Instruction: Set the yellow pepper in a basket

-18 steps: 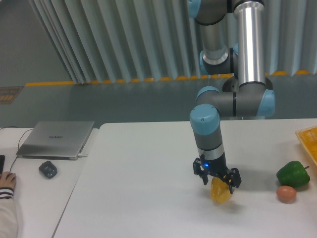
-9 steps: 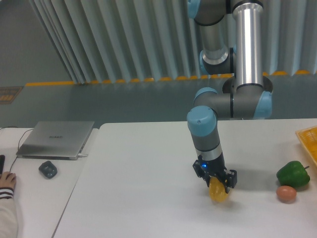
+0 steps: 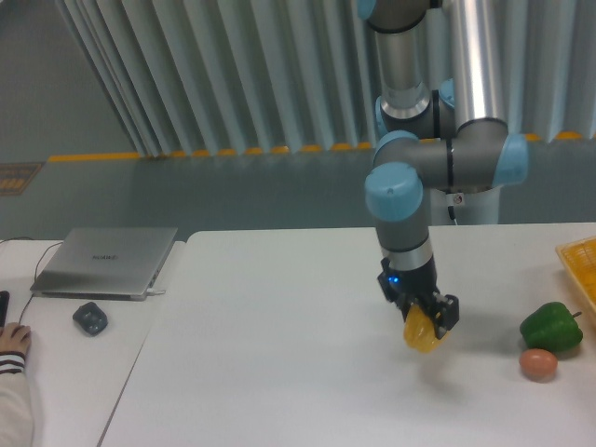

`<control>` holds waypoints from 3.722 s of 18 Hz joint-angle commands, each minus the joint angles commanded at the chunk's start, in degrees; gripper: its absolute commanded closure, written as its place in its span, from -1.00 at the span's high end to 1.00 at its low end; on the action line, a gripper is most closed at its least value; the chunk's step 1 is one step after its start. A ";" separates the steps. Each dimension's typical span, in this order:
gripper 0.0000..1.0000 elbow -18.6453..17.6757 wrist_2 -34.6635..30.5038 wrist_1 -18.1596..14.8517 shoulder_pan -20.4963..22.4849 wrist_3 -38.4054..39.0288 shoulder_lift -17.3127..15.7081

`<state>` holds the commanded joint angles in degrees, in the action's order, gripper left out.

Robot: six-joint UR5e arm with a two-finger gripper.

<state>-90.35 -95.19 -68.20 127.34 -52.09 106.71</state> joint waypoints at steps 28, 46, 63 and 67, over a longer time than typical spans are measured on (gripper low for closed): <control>-0.16 0.62 -6.15 8.61 29.89 -63.75 0.34; 1.00 1.32 3.34 7.21 29.55 -55.41 0.43; 1.00 2.03 7.91 -11.42 17.25 -42.84 -4.84; 1.00 1.23 7.91 -11.43 14.78 -37.13 -5.02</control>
